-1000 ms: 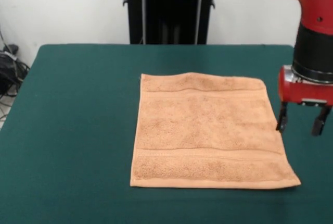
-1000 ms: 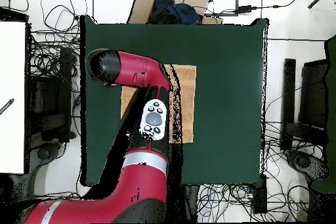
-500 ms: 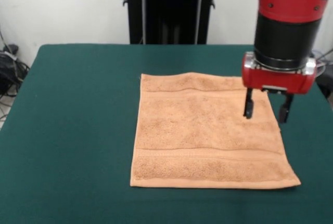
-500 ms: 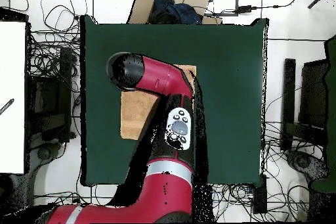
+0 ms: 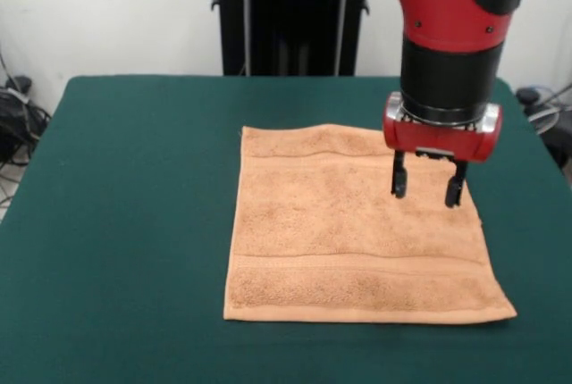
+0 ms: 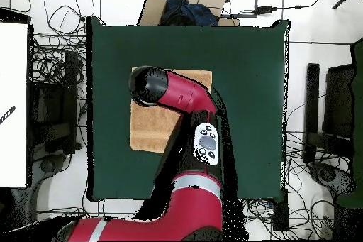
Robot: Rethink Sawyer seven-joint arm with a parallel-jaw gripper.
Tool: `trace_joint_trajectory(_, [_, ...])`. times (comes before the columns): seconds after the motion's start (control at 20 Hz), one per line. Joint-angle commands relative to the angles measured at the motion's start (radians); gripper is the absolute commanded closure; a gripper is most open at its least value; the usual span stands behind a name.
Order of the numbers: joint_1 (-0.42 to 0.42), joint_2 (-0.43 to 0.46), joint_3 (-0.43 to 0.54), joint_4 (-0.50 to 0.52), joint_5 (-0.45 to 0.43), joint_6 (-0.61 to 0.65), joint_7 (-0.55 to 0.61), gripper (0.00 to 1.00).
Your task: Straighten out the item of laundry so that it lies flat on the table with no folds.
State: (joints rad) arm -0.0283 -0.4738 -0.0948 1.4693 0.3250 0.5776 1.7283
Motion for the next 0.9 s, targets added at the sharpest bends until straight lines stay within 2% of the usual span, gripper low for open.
trace_joint_trajectory(0.05, [-0.022,-0.010,0.154,0.143,-0.049,-0.092,0.041,0.00])
trace_joint_trajectory(0.5, [-0.045,0.000,0.173,0.149,-0.059,-0.122,0.035,0.00])
trace_joint_trajectory(0.9, [-0.134,-0.038,0.191,0.200,-0.133,-0.165,-0.022,0.00])
